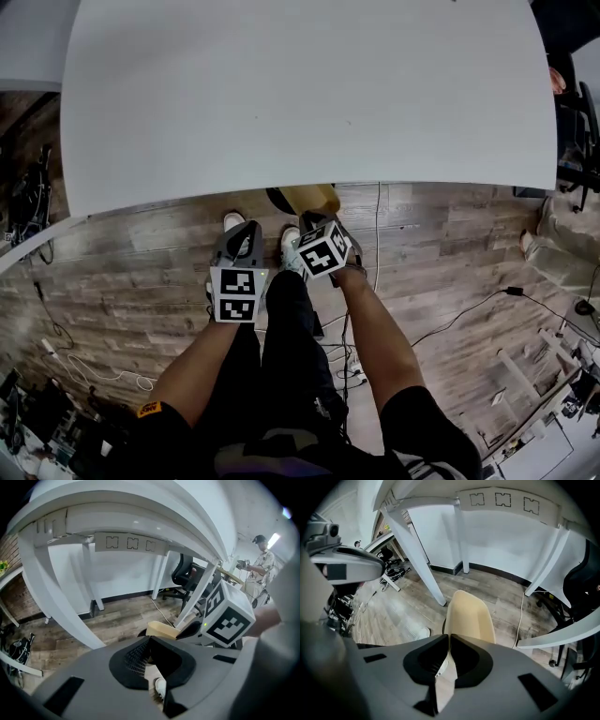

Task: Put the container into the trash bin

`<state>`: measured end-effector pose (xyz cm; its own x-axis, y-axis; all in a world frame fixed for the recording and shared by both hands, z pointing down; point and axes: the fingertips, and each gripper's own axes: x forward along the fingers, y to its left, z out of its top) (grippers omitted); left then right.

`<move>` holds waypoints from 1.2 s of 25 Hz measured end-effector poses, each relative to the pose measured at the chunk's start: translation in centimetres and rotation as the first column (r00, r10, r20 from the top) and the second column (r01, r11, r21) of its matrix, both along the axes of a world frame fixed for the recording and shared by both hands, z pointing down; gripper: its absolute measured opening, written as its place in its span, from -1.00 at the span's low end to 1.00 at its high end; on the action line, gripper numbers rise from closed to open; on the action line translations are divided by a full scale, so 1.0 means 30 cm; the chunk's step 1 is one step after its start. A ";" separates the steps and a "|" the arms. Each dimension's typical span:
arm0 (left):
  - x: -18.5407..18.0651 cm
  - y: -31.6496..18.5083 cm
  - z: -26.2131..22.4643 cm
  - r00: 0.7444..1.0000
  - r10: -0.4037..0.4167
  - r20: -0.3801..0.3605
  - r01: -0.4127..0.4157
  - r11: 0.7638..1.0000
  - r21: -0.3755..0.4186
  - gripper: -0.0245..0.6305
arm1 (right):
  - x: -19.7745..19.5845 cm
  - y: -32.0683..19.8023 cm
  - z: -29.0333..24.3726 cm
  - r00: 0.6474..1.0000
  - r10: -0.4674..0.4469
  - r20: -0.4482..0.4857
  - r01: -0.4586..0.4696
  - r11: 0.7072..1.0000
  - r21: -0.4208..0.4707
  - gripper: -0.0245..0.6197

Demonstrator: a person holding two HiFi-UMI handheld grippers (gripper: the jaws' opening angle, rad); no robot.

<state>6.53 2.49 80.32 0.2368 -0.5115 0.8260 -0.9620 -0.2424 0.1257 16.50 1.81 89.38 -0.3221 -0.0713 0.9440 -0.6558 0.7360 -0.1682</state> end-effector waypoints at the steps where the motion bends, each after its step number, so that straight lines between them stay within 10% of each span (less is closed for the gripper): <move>1: -0.005 0.003 0.008 1.000 -0.007 -0.001 0.007 1.000 -0.003 -0.90 | -0.004 -0.009 0.020 1.000 0.004 0.001 -0.004 1.000 -0.003 -0.81; 13: -0.050 0.015 -0.004 0.999 -0.040 0.006 0.040 0.999 -0.009 -0.90 | 0.002 -0.128 0.041 0.989 0.144 0.042 -0.144 0.990 -0.008 -0.58; 30: -0.034 0.005 -0.598 1.000 -0.005 -0.022 0.007 0.996 0.090 -0.90 | -0.019 -0.057 -0.850 0.927 0.289 0.239 -0.326 0.936 0.132 -0.79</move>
<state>5.51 2.64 62.39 0.2505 -0.5853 0.7712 -0.9608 -0.2479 0.1239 15.92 0.09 63.89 -0.4507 -0.3491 0.8216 -0.8167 0.5328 -0.2217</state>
